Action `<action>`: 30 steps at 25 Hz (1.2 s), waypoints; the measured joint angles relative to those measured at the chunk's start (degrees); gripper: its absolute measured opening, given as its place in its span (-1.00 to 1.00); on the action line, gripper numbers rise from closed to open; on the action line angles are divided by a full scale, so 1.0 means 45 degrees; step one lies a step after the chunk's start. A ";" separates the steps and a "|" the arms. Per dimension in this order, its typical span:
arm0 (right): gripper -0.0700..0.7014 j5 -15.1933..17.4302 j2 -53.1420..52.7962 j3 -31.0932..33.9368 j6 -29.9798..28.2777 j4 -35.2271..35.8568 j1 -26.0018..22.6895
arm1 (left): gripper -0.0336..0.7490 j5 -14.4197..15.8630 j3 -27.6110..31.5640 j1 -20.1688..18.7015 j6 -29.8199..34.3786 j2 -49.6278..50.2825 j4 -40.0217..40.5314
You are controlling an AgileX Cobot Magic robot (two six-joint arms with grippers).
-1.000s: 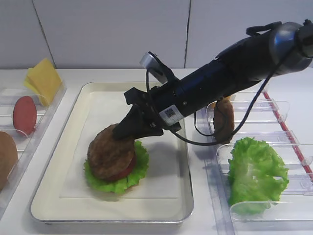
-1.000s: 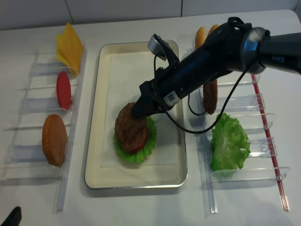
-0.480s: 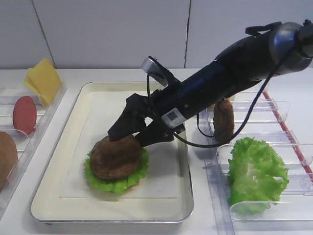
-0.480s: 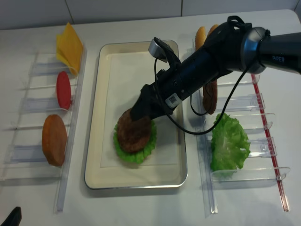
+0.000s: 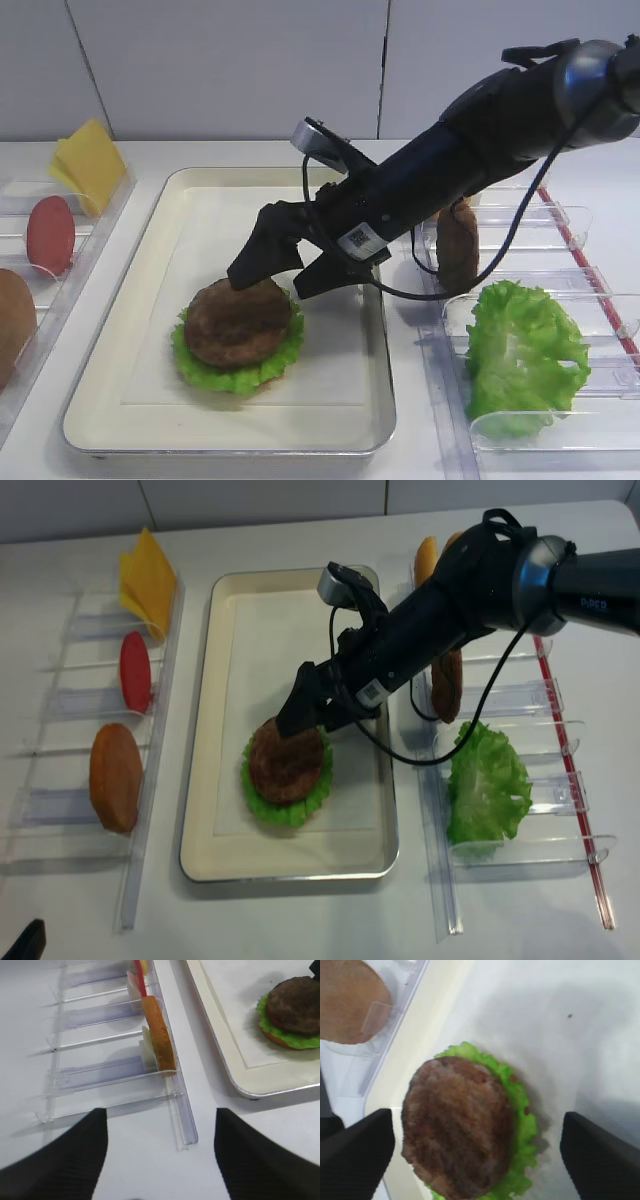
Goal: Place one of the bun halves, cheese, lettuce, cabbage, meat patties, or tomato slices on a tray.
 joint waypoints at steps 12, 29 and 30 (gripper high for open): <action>0.97 -0.1517 -0.2846 0.0000 0.0722 -0.3600 0.0000 | 0.28 0.0000 0.0000 0.0000 0.0000 0.0000 0.0000; 0.98 0.1127 -0.8451 0.0000 0.6312 -1.1474 -0.2308 | 0.28 0.0000 0.0000 0.0000 0.0000 0.0000 0.0000; 0.98 0.1339 -0.8793 0.0000 0.6497 -1.1674 -0.2549 | 0.28 0.0000 0.0000 0.0000 0.0000 0.0000 0.0000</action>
